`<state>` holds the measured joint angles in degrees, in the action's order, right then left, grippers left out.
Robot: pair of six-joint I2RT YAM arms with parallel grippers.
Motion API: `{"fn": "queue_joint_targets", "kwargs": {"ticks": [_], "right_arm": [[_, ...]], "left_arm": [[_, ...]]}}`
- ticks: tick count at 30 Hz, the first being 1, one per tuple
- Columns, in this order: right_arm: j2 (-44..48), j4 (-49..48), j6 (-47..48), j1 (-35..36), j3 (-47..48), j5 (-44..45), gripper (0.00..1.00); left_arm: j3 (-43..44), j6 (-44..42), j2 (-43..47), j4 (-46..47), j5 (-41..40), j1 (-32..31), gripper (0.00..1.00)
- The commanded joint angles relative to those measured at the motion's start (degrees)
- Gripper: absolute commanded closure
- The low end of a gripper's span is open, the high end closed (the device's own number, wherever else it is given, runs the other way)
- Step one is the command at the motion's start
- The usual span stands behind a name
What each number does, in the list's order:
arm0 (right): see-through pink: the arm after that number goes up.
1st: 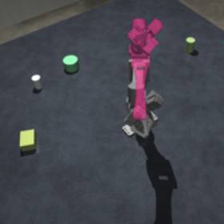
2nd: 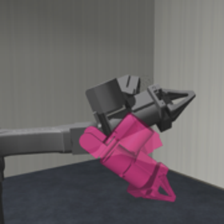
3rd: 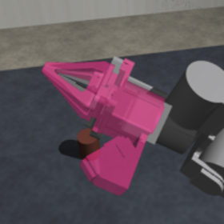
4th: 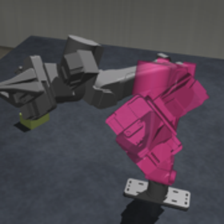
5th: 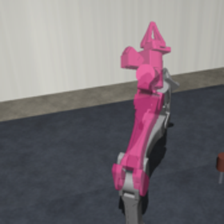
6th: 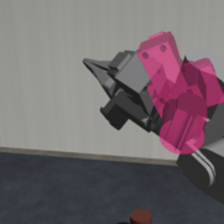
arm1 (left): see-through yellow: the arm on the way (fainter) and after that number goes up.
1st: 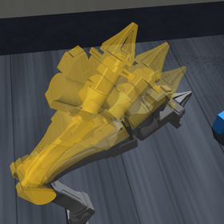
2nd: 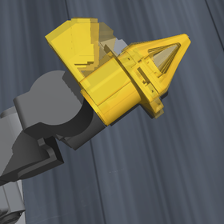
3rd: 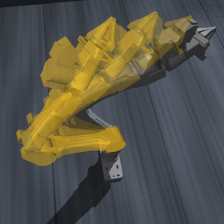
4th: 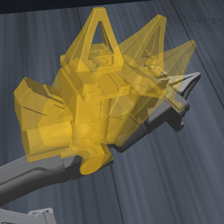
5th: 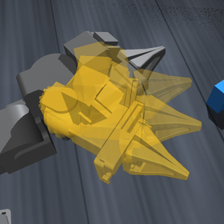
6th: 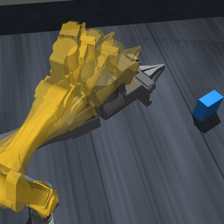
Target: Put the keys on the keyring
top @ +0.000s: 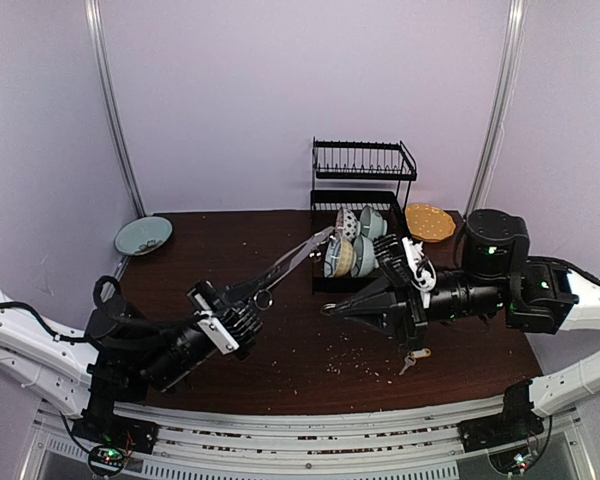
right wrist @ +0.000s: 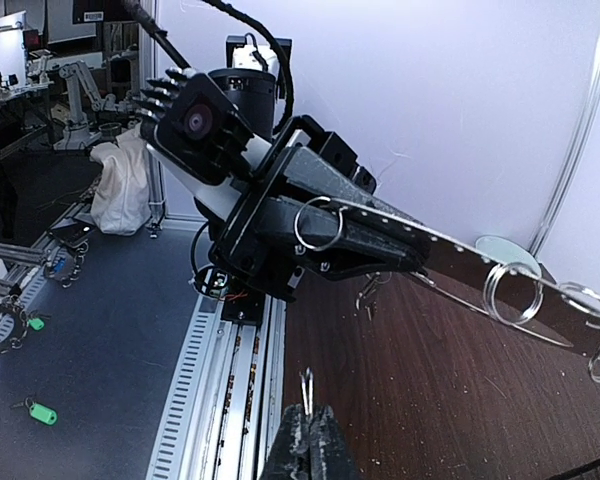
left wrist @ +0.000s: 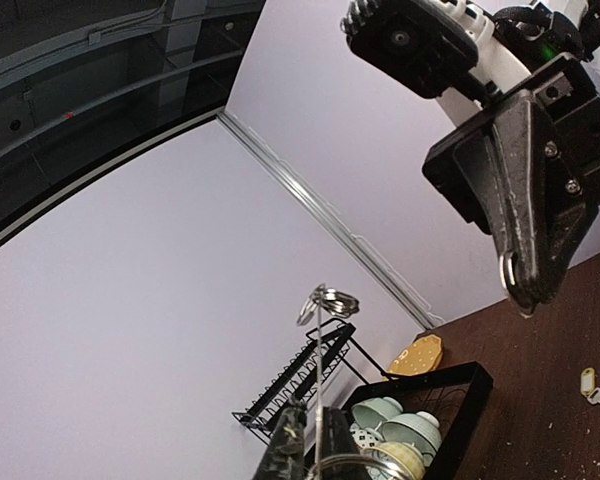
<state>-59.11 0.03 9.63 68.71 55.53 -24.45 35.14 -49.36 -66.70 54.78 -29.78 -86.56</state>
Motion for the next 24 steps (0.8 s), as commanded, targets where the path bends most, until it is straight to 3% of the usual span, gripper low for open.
{"fn": "queue_joint_targets", "kwargs": {"ticks": [1, 9, 13, 18, 21, 24], "right_arm": [[1.0, -3.7, -2.5, -0.3, -0.7, -1.4, 1.0], [1.1, -3.2, -2.5, -0.3, -0.8, -2.7, 1.0], [2.8, -1.9, -3.8, -0.7, -1.3, -3.7, 1.0], [5.8, -3.7, -5.1, -2.2, -2.5, -12.1, 1.0], [4.7, -2.5, -7.4, -2.2, -0.2, -6.5, 1.0], [2.5, -5.8, -11.6, -1.8, 1.2, -6.2, 1.0]], "left_arm": [[2.0, 1.4, 0.5, 0.6, 2.3, 0.2, 1.0], [0.9, 4.2, 2.9, 1.8, 5.1, 0.2, 1.0], [0.1, 10.8, 6.9, 1.9, 6.1, 0.7, 1.0], [-1.1, 19.9, 11.8, -2.0, 12.2, 4.0, 1.0], [-2.4, 19.9, 13.0, -2.1, 17.0, 4.1, 1.0], [-1.7, 19.1, 12.1, -2.4, 16.7, 4.1, 1.0]]}}
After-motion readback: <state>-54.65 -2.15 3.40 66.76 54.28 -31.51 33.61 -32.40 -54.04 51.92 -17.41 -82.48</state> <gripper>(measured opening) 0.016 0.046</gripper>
